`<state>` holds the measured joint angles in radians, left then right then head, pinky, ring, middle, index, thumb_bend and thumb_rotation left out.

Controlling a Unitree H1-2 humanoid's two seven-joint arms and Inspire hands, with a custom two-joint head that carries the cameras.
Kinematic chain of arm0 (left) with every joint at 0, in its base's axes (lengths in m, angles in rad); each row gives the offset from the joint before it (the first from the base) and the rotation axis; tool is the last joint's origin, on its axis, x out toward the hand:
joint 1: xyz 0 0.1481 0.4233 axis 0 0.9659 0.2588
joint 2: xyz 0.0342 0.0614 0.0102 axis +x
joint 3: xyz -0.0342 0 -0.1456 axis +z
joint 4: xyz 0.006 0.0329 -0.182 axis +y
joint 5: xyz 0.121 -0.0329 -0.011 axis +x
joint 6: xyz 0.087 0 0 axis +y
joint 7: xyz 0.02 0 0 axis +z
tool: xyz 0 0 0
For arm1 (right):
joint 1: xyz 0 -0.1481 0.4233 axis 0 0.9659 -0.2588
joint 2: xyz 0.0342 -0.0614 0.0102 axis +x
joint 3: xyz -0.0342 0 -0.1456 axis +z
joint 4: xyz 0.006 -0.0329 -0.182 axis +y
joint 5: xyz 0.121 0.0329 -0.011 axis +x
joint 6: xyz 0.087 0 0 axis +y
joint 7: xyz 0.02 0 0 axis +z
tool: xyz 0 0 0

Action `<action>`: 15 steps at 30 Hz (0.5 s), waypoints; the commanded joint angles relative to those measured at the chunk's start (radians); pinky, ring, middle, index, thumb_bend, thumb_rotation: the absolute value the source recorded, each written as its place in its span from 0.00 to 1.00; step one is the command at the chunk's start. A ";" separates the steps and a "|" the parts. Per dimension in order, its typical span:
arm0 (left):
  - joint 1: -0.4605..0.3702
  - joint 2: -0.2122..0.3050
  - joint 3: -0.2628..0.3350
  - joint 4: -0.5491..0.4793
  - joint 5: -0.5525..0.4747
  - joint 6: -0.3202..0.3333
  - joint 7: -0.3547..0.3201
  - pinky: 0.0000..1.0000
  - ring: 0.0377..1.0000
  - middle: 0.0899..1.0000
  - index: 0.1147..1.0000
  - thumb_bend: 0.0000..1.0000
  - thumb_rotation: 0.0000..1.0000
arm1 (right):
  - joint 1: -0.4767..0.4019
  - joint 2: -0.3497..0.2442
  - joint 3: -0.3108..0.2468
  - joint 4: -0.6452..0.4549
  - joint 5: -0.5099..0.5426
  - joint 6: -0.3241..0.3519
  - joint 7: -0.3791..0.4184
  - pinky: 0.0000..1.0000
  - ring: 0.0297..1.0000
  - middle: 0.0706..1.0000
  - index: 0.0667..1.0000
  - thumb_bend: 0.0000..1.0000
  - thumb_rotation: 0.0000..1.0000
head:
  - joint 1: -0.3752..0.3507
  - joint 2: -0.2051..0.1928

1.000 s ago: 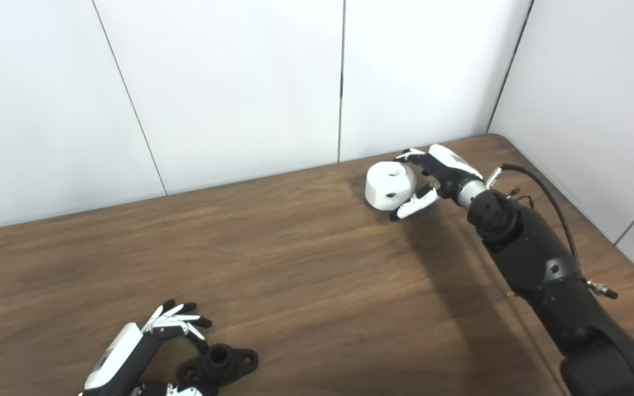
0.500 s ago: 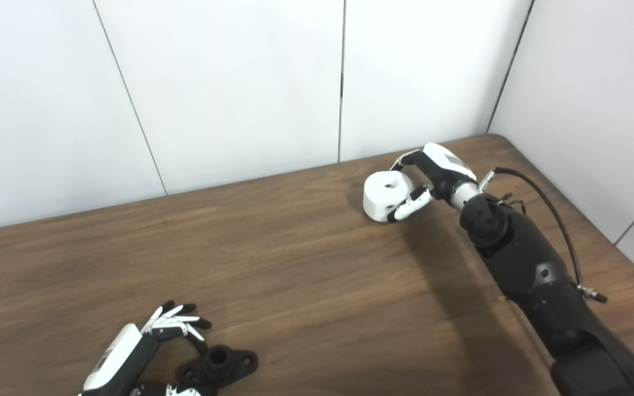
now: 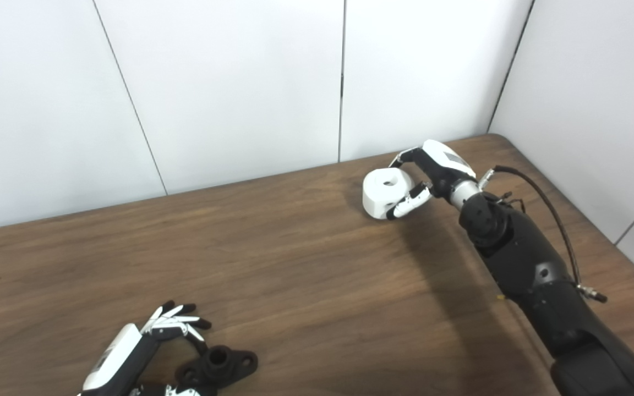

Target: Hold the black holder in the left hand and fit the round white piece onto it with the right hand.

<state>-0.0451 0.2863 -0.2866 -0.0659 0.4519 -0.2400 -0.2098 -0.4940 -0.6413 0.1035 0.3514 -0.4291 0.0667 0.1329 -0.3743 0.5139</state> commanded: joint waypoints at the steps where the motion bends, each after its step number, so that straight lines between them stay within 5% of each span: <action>1: -0.011 0.010 0.007 -0.006 -0.005 0.001 -0.003 1.00 0.91 0.74 0.42 0.52 0.06 | -0.035 -0.033 -0.025 -0.042 0.015 -0.028 0.002 0.86 0.89 0.76 0.45 0.52 0.14 | 0.000 0.001; 15: -0.037 -0.021 0.006 0.003 0.016 0.065 -0.002 1.00 0.91 0.74 0.42 0.52 0.06 | 0.022 -0.014 -0.029 -0.336 0.041 0.005 0.097 0.83 0.87 0.75 0.45 0.52 0.14 | 0.046 0.038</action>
<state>-0.0573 0.2659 -0.2852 -0.0657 0.4644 -0.1929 -0.2087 -0.4359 -0.6430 0.0940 0.0699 -0.3993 0.0735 0.2244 -0.3283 0.5507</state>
